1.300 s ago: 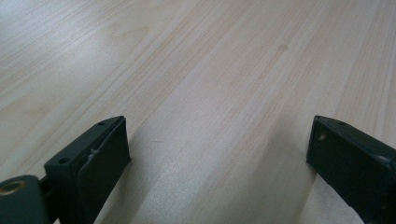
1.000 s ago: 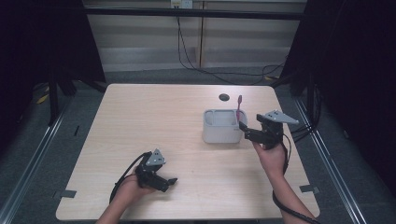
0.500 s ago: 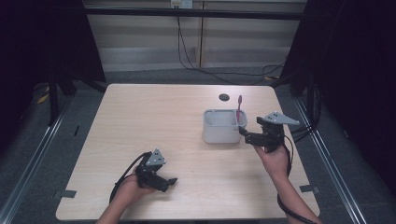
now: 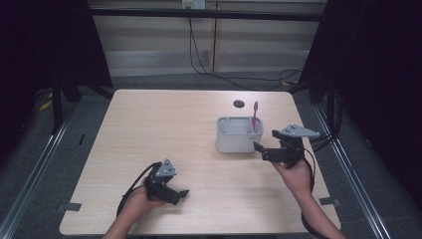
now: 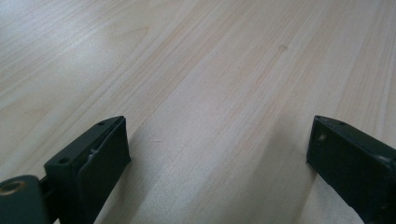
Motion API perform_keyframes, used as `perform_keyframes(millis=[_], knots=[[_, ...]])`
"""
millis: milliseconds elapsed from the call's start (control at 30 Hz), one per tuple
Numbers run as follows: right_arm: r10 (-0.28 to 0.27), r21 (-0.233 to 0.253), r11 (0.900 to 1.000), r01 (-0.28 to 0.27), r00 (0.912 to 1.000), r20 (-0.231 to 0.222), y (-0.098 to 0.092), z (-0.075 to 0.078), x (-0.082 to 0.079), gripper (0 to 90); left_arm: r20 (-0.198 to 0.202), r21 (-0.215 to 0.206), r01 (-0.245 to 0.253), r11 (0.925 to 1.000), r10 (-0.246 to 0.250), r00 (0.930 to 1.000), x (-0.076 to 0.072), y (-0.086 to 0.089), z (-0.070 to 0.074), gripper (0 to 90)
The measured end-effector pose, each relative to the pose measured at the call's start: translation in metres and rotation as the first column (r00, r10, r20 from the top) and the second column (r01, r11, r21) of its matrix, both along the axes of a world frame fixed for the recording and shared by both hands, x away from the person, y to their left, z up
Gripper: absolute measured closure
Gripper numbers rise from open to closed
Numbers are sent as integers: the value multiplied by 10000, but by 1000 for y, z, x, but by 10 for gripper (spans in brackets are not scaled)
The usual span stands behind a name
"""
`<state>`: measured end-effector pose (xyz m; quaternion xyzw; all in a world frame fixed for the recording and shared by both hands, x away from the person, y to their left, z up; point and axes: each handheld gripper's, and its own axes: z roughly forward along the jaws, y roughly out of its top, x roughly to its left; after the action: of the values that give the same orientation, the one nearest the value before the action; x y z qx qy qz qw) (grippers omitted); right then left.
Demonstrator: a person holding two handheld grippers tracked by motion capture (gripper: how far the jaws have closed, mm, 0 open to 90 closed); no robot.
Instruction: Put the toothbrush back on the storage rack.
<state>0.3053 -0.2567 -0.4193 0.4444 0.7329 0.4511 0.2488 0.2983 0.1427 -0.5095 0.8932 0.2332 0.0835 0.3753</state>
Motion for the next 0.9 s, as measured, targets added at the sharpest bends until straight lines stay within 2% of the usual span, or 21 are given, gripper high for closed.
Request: perform_keyframes(millis=[300, 800, 900], knots=[[268, 57, 9996, -267, 9996, -116, -5, -3, -10, 149, -1, 0, 1, 10000, -1, 10000, 0, 0, 0, 54], [550, 39, 9985, -549, 9976, -412, -9, -21, -18, 146, -1, 0, 0, 10000, 0, 10000, 0, 0, 0, 54], [618, -94, 9980, -624, 9969, -494, -8, -26, -18, 146, -11, -39, -28, 10000, 28, 10000, 0, 0, 0, 54]])
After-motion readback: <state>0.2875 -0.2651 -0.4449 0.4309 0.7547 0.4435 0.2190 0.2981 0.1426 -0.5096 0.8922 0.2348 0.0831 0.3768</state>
